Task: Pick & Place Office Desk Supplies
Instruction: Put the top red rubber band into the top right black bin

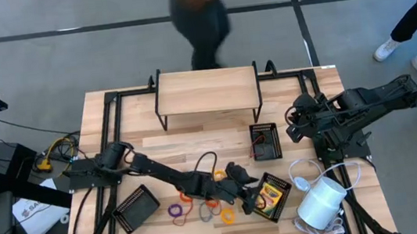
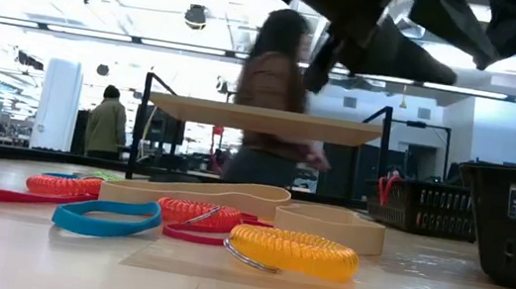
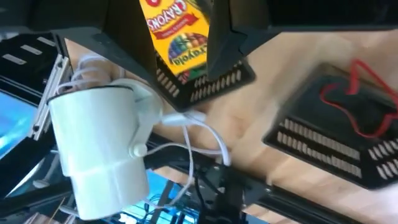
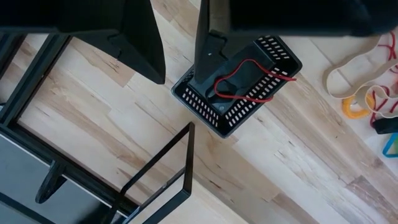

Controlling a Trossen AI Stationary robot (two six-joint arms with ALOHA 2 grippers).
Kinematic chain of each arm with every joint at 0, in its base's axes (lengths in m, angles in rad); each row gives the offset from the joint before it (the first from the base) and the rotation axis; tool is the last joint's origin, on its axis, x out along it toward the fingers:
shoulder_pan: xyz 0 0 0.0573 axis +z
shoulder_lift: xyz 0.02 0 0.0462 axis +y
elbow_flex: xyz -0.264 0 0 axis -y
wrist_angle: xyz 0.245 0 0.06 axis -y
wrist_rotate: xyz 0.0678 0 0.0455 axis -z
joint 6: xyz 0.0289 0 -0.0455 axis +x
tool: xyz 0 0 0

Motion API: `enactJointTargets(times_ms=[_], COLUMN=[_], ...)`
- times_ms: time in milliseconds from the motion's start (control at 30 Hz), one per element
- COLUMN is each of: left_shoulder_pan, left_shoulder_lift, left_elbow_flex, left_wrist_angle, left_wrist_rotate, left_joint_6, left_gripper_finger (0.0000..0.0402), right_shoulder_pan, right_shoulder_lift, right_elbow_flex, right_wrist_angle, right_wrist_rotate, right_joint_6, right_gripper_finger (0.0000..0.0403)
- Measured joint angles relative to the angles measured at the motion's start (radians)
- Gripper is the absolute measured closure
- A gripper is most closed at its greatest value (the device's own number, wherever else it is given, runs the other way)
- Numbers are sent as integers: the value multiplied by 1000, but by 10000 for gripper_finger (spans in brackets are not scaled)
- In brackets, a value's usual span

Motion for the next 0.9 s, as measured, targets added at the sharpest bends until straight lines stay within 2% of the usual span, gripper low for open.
enactJointTargets(times_ms=[300,667,767,900], left_shoulder_pan=[9,5,0,0], left_shoulder_lift=[-55,-79,-121,-205], left_elbow_flex=[-5,-5,-5,-5], left_wrist_angle=[-60,-57,-119,-340], left_wrist_rotate=[-3,0,1,-3], left_joint_6=[4,-8,-8,-8], left_gripper_finger=[266,266,266,266], right_shoulder_pan=[0,0,0,0], right_shoulder_lift=[0,0,0,0], right_elbow_flex=[0,0,0,0], right_wrist_angle=[0,0,0,0], right_wrist_rotate=[0,0,-1,-3], right_joint_6=[1,0,-6,-16], right_gripper_finger=[319,319,319,319])
